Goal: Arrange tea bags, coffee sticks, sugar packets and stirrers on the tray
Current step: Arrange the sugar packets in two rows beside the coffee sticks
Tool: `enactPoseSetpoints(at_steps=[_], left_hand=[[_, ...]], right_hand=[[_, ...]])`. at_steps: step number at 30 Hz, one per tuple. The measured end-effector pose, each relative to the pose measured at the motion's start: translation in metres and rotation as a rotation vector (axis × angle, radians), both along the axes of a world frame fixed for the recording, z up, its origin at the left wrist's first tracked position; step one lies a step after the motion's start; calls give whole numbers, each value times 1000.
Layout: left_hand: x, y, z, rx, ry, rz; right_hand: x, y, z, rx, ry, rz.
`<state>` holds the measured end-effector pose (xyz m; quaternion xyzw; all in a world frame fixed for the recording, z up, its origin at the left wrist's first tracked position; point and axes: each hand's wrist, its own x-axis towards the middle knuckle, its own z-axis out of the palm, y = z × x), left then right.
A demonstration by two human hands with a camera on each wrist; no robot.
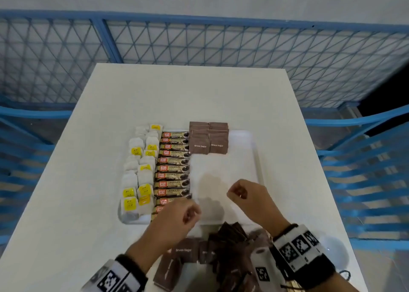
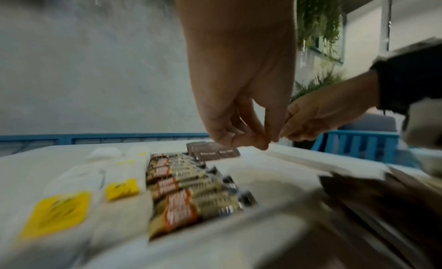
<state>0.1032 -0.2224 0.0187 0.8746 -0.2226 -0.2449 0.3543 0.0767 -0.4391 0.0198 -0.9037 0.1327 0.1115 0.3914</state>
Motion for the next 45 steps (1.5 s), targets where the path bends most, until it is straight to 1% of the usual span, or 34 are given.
enactPoseSetpoints(at_steps=[2, 4, 7, 9, 11, 13, 16, 19, 21, 23, 25, 29, 32, 36, 38, 42, 45], left_hand=[[-23, 7, -8, 62, 7, -47], [-42, 7, -14, 83, 8, -81], [-59, -5, -21, 154, -16, -115], [-63, -16, -23, 233, -43, -116], [-65, -24, -26, 341, -90, -129], [-67, -27, -27, 405, -140, -104], [-71, -29, -30, 399, -154, -45], [-76, -28, -30, 377, -171, -3], [-79, -26, -28, 377, -159, 5], [-82, -24, -22, 364, -140, -1], [-82, -22, -17, 293, -112, 9], [-81, -17, -7, 79, -53, 89], [-82, -13, 0, -24, -23, 187], [-81, -11, 14, -215, 75, 357], [-80, -11, 20, -304, 92, 415], [-78, -14, 32, -524, 181, 515], [-75, -13, 34, -603, 211, 591]], right_hand=[[-27, 0, 0, -63, 43, 141], [-52, -1, -3, -136, 76, 230], [-72, 4, -6, -251, 107, 248], [-76, 10, -8, -278, 119, 263], [-76, 17, -9, -257, 125, 282], [-73, 24, -8, -236, 97, 283], [-70, 33, -8, -235, 79, 276], [-68, 35, -9, -268, 94, 342], [-69, 32, -9, -188, 85, 352], [-71, 29, -9, -71, 47, 314], [-74, 28, -6, 11, 6, 277], [-78, 24, -1, 124, -65, 207], [-79, 19, 4, 198, -118, 172], [-77, 16, 14, 278, -193, 109], [-75, 16, 20, 346, -199, 108], [-73, 19, 32, 503, -169, 155], [-74, 25, 33, 551, -151, 181]])
